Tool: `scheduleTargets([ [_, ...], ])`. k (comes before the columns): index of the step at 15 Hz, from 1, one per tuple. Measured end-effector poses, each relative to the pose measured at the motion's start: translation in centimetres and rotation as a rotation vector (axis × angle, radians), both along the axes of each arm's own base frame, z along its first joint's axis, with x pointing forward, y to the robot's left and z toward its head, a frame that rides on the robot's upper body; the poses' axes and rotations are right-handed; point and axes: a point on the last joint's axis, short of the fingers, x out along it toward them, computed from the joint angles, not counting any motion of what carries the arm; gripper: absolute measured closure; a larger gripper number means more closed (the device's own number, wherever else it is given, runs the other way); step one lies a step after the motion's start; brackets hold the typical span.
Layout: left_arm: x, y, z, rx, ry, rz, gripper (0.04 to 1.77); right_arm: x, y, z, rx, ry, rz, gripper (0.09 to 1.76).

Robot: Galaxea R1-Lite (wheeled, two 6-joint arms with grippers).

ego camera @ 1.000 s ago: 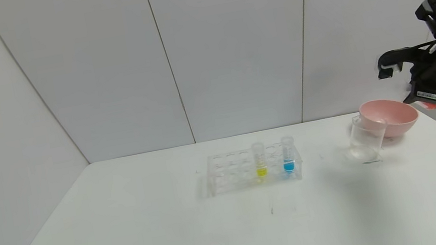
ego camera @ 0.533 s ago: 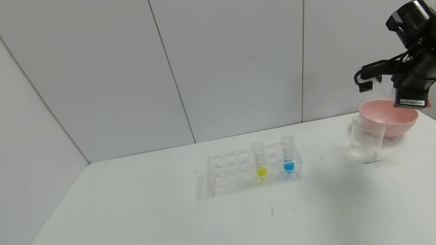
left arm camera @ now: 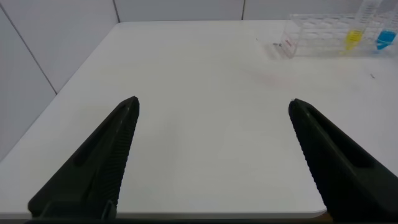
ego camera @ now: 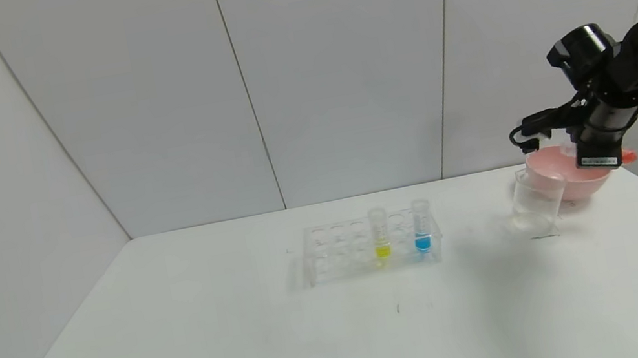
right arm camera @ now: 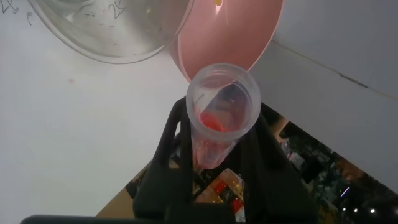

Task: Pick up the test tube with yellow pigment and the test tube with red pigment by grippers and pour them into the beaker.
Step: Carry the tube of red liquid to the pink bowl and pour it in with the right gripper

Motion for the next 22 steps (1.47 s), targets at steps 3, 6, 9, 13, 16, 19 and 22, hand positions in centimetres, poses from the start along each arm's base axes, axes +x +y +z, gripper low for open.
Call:
scheduleTargets([
  [3,0.0,0.0,0.0,0.000,0.000,0.000,0.09,0.1,0.4,-0.3,-0.056,0.020,0.011,1.35],
  [6,0.0,0.0,0.0,0.000,0.000,0.000,0.09,0.3,0.9,-0.5,-0.119,0.029,0.004,1.35],
  [9,0.0,0.0,0.0,0.000,0.000,0.000,0.09,0.7,1.3,-0.8,-0.172,0.018,-0.011,1.35],
  [13,0.0,0.0,0.0,0.000,0.000,0.000,0.09,1.3,1.7,-1.3,-0.229,-0.001,-0.032,1.35],
  [16,0.0,0.0,0.0,0.000,0.000,0.000,0.09,1.5,2.2,-1.5,-0.264,-0.003,-0.021,1.35],
  [19,0.0,0.0,0.0,0.000,0.000,0.000,0.09,1.6,2.6,-1.5,-0.307,0.006,-0.008,1.35],
  [22,0.0,0.0,0.0,0.000,0.000,0.000,0.09,1.5,2.8,-1.5,-0.325,0.016,0.006,1.35],
])
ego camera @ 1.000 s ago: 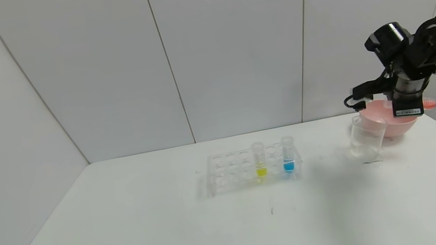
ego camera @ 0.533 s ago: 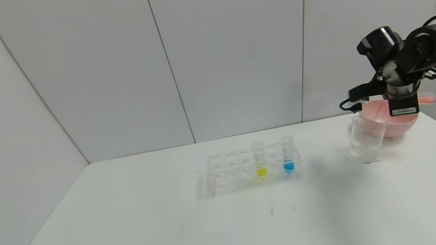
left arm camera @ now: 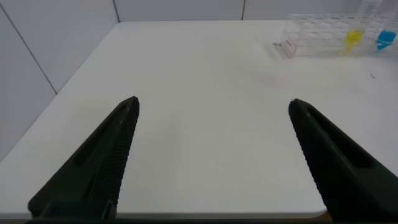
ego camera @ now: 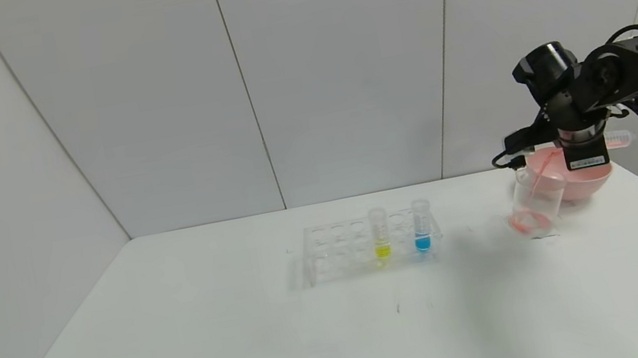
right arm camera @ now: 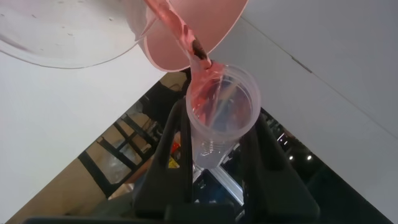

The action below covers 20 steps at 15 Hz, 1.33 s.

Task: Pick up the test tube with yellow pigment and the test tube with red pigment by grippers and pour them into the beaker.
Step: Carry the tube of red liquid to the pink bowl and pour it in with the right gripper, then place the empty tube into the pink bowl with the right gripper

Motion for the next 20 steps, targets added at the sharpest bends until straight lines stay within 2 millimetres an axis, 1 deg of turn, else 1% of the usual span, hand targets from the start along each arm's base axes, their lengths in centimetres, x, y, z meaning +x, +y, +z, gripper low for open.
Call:
scheduleTargets([
  [4,0.0,0.0,0.0,0.000,0.000,0.000,0.09,-0.1,0.1,0.1,-0.061,0.023,-0.001,1.35],
  [9,0.0,0.0,0.0,0.000,0.000,0.000,0.09,-0.2,0.8,0.2,-0.098,0.022,0.000,1.35],
  [16,0.0,0.0,0.0,0.000,0.000,0.000,0.09,-0.2,0.8,0.4,-0.098,0.011,-0.006,1.35],
  [18,0.0,0.0,0.0,0.000,0.000,0.000,0.09,-0.2,0.7,0.7,-0.043,-0.008,0.028,1.35],
  [20,0.0,0.0,0.0,0.000,0.000,0.000,0.09,0.2,0.6,1.1,0.125,-0.092,0.069,1.35],
])
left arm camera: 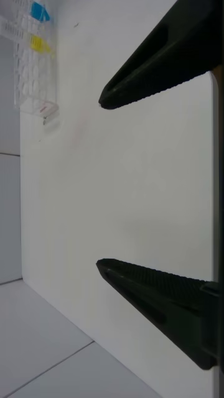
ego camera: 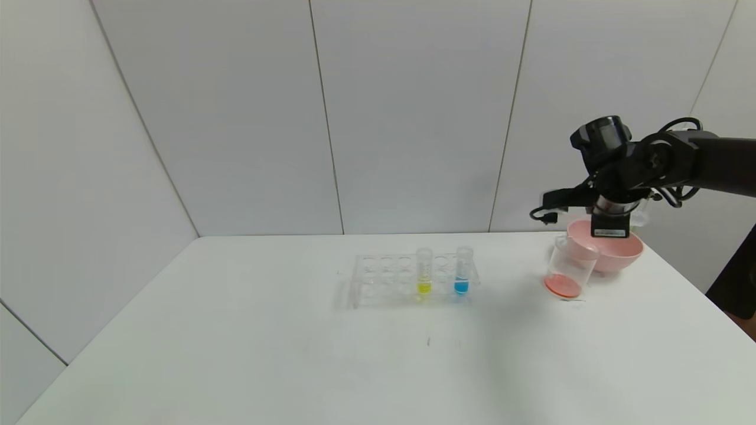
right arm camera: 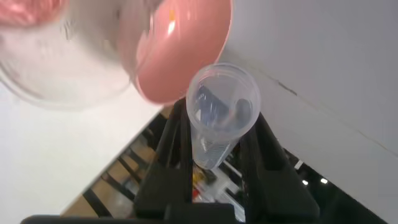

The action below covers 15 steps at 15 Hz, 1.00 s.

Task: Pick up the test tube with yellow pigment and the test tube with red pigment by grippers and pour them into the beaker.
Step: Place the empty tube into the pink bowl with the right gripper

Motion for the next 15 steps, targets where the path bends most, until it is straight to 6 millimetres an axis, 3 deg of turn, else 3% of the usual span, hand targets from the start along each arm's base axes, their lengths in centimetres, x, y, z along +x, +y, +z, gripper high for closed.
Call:
scheduleTargets([
  [4,0.0,0.0,0.0,0.000,0.000,0.000,0.09,-0.2,-2.4,1.5,0.330,-0.112,-0.001,1.35],
  [15,0.0,0.0,0.0,0.000,0.000,0.000,0.09,-2.0,-10.1,9.0,1.251,-0.582,-0.112,1.35],
])
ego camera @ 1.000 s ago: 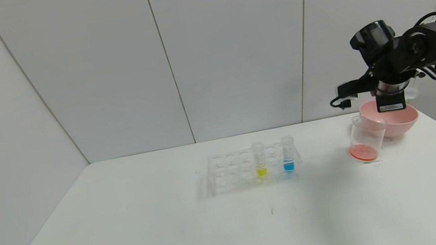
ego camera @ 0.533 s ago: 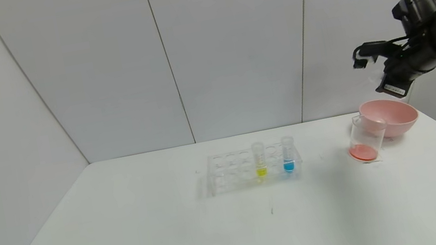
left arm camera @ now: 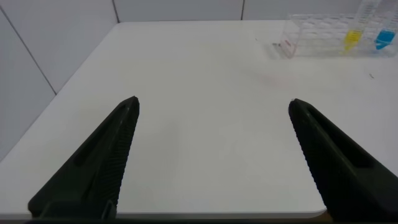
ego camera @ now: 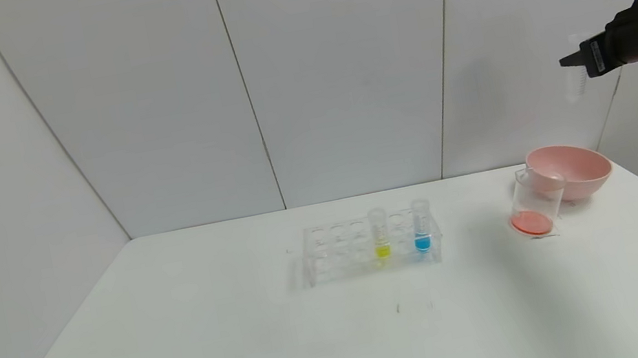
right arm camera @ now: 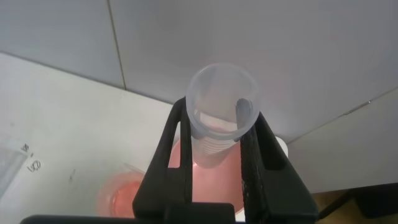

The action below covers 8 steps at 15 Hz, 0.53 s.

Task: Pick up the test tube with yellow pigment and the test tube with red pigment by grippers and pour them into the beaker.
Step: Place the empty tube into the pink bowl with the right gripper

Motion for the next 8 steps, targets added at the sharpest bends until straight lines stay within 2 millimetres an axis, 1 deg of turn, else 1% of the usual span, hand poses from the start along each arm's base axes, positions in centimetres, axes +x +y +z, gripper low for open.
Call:
scheduleTargets([
  [2,0.0,0.0,0.0,0.000,0.000,0.000,0.09,0.0,-1.6,-0.1,0.083,-0.013,-0.062,1.35],
  [4,0.0,0.0,0.0,0.000,0.000,0.000,0.09,0.4,-2.9,-0.9,0.171,0.008,-0.124,1.35],
  [7,0.0,0.0,0.0,0.000,0.000,0.000,0.09,1.7,-4.6,-2.8,0.216,-0.005,-0.170,1.35],
  [8,0.0,0.0,0.0,0.000,0.000,0.000,0.09,2.3,-5.2,-3.8,0.217,-0.012,-0.178,1.35],
])
